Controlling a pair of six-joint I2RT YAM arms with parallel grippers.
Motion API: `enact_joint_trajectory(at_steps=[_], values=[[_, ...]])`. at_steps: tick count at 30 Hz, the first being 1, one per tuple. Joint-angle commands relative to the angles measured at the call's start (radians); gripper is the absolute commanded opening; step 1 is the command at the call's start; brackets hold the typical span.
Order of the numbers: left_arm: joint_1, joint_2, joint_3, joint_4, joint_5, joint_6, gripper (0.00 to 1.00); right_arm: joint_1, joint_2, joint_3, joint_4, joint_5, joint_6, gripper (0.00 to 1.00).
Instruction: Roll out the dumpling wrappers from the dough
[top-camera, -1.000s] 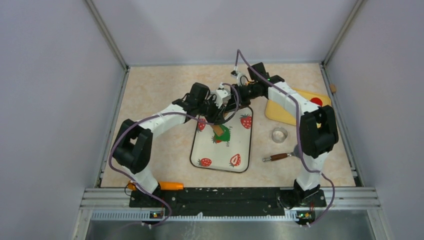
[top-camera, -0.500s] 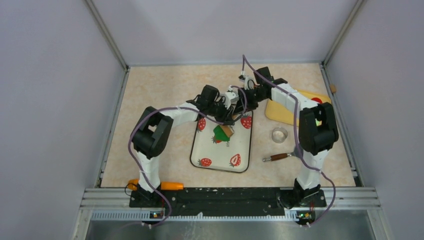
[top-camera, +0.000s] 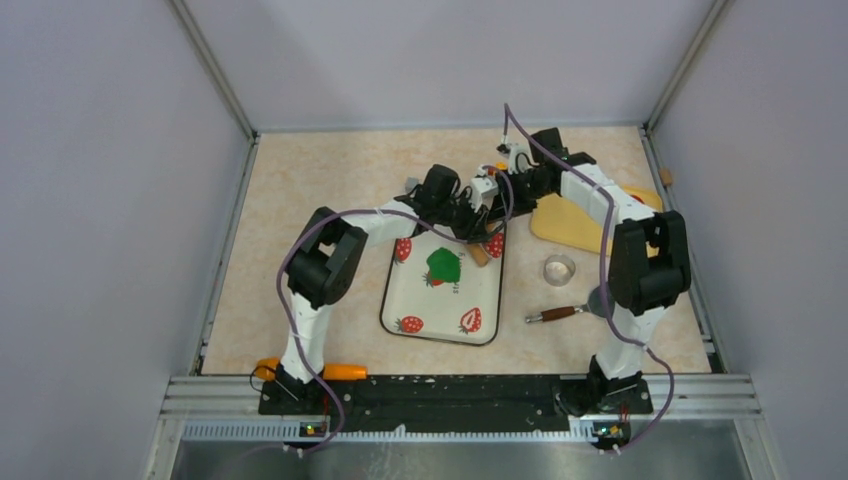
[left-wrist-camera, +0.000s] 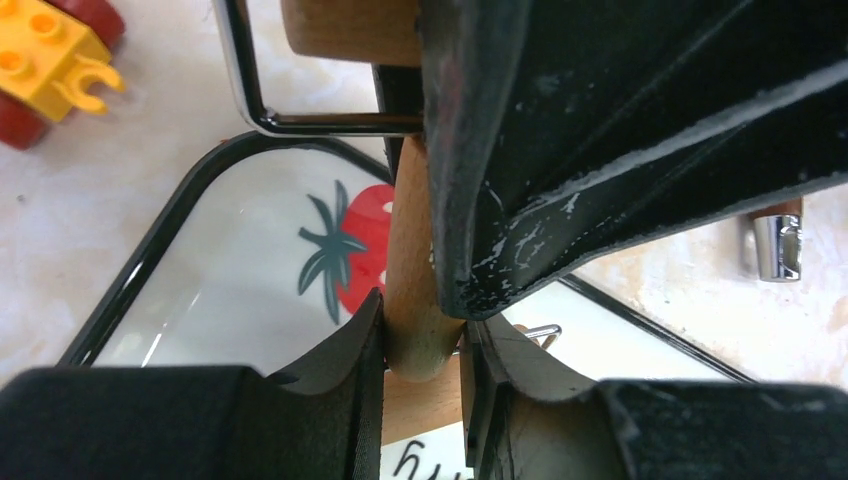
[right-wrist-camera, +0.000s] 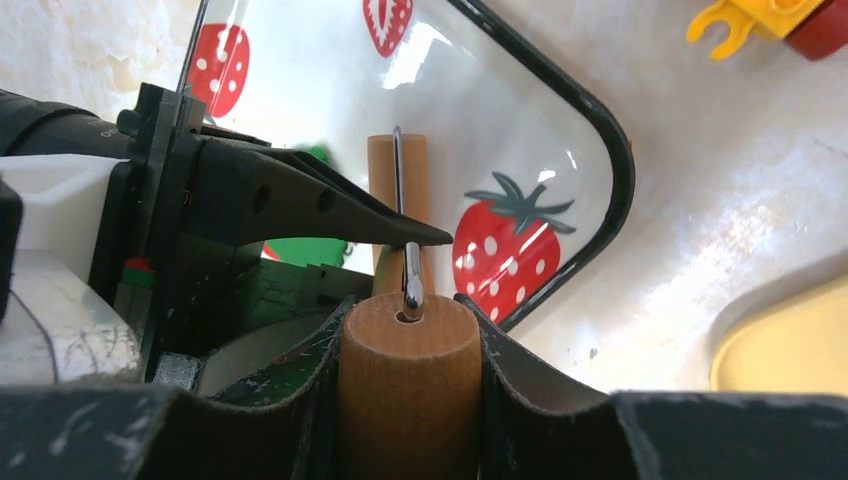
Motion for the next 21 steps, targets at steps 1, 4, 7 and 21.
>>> enact_joint_trajectory(at_steps=[1, 4, 7, 21], values=[[-0.010, -0.121, 0.047, -0.096, -0.050, -0.018, 0.00, 0.031, -0.124, -0.010, -0.090, 0.004, -0.044, 0.00], [-0.006, -0.184, 0.040, -0.179, -0.044, 0.045, 0.00, 0.067, -0.162, -0.015, -0.088, -0.033, -0.002, 0.00], [0.007, -0.222, -0.009, -0.223, -0.046, 0.075, 0.00, 0.108, -0.149, -0.029, -0.063, -0.046, 0.010, 0.00], [0.094, -0.195, -0.293, -0.157, -0.157, 0.013, 0.00, 0.215, 0.125, -0.015, 0.008, 0.042, 0.015, 0.00]])
